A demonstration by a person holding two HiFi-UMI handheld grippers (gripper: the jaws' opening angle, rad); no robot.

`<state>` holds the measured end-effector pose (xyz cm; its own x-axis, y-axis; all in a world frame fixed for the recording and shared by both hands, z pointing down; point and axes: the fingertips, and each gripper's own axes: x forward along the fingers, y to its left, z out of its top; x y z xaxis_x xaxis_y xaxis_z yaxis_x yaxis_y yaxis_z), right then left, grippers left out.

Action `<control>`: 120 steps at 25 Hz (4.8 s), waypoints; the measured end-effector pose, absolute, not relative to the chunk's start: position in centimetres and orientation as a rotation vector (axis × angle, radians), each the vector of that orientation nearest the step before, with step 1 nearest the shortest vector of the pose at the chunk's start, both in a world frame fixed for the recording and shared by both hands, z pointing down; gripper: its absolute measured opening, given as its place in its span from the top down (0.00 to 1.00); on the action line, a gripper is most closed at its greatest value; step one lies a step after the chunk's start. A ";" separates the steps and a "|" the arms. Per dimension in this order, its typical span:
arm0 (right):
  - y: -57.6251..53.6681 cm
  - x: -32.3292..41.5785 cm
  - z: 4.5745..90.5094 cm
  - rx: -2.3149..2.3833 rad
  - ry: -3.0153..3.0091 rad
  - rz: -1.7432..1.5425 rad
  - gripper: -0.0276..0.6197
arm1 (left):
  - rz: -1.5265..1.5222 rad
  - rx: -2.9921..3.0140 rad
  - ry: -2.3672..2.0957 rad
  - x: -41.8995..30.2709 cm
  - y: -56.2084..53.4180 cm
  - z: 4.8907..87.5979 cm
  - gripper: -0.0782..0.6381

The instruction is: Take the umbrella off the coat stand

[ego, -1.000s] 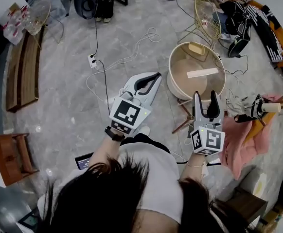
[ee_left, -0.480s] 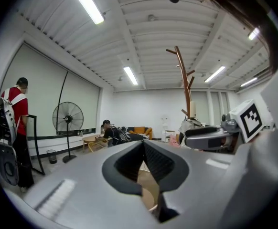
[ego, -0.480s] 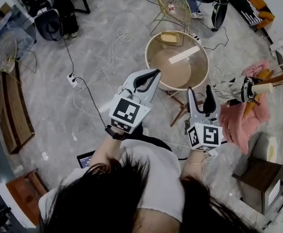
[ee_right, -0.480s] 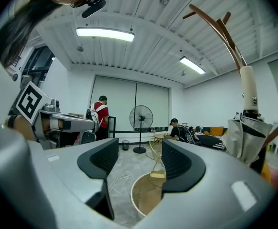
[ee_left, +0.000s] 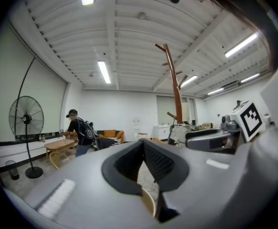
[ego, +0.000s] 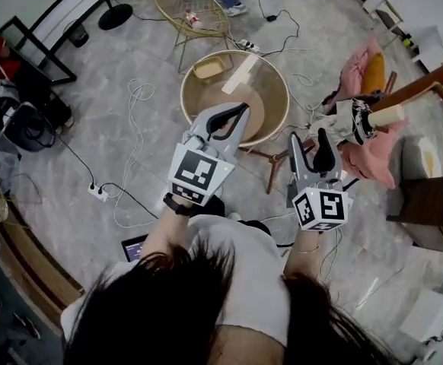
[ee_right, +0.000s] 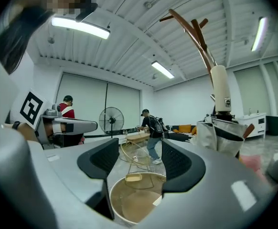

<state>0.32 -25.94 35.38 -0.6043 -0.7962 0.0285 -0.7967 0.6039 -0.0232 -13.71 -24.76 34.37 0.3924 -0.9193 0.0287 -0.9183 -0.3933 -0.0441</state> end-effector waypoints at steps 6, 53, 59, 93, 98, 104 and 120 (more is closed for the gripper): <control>-27.4 2.8 35.4 1.643 -2.670 0.031 0.56 | -0.058 -2.741 1.461 -11.0 -28.7 34.7 0.81; -32.1 12.5 37.0 2.219 -2.188 0.017 0.36 | -0.103 -2.996 0.914 -1.5 -31.5 38.5 0.81; -33.9 13.0 37.5 2.274 -2.164 0.030 0.33 | -0.141 -3.002 0.960 -2.6 -32.0 39.6 0.81; -38.8 13.8 38.3 2.293 -2.088 0.064 0.44 | -0.202 -2.986 1.141 -8.0 -33.9 42.3 0.81; -38.8 13.8 38.2 2.298 -2.085 0.063 0.44 | -0.206 -2.979 1.133 -8.2 -34.0 42.1 0.81; -38.4 13.7 38.0 2.308 -2.067 0.083 0.46 | -0.199 -2.982 1.120 -8.2 -33.8 41.8 0.81; -34.1 14.6 34.2 2.350 -2.117 -0.003 0.47 | -0.147 -2.993 1.027 -5.7 -32.5 39.9 0.81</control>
